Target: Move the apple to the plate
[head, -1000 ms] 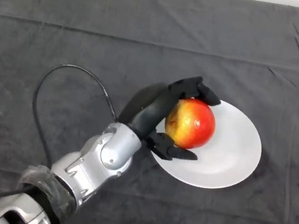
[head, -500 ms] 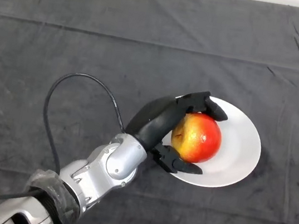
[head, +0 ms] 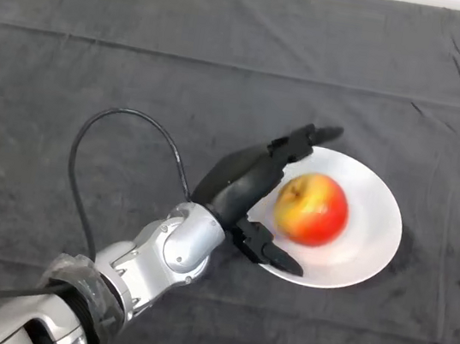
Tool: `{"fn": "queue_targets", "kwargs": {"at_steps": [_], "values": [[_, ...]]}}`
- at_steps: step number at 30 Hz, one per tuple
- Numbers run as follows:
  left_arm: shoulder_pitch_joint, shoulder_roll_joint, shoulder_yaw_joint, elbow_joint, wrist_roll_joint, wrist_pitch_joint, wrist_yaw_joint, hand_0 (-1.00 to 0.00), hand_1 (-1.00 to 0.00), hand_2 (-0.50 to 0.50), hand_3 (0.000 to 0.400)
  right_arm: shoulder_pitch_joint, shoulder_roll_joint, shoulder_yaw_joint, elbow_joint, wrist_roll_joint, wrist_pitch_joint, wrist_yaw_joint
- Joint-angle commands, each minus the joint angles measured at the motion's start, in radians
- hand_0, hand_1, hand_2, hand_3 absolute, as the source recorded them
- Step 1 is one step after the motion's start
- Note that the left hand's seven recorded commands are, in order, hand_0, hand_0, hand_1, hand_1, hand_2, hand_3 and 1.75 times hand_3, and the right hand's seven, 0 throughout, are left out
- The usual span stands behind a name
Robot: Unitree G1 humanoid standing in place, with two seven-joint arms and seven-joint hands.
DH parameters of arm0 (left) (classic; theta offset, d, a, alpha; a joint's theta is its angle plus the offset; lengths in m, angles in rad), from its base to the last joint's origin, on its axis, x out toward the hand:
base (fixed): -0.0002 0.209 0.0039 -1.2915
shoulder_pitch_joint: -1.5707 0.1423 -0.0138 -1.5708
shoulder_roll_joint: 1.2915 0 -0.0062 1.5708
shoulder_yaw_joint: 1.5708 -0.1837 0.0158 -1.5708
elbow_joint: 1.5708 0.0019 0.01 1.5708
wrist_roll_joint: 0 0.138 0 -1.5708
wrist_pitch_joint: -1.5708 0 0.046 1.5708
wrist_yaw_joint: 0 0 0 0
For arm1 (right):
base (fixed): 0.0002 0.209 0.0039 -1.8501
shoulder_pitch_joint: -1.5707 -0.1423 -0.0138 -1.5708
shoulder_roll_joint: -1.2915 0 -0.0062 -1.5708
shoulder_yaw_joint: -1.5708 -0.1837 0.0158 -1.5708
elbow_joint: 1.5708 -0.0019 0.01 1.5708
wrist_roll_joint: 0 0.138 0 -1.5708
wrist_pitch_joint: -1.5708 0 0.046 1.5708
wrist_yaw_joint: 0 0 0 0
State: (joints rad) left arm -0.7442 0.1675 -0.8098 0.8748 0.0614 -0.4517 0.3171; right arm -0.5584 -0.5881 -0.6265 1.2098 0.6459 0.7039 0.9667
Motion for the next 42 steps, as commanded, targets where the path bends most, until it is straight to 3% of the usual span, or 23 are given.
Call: {"fn": "queue_targets", "kwargs": {"at_steps": [1, 9, 21, 42], "values": [[-0.070, 0.012, -0.025, 0.040, -0.006, -0.022, 0.002, 0.00, 0.00, 0.00, 0.000, 0.012, -0.034, -0.0231, -0.001, -0.0085, 0.004, 0.0089], [-0.076, 0.051, 0.016, 0.039, -0.015, -0.047, -0.006, 0.00, 0.00, 0.00, 0.000, 0.011, -0.035, -0.0230, 0.001, -0.0091, 0.004, 0.0099], [-0.051, 0.149, 0.164, -0.005, -0.052, -0.086, 0.020, 0.00, 0.00, 0.00, 0.000, 0.011, -0.035, -0.0229, 0.001, -0.0098, 0.003, 0.0107], [0.162, 0.378, 0.495, -0.183, -0.127, -0.134, 0.098, 0.00, 0.00, 0.00, 0.000, 0.012, -0.033, -0.0230, -0.002, -0.0106, 0.002, 0.0092]]}}
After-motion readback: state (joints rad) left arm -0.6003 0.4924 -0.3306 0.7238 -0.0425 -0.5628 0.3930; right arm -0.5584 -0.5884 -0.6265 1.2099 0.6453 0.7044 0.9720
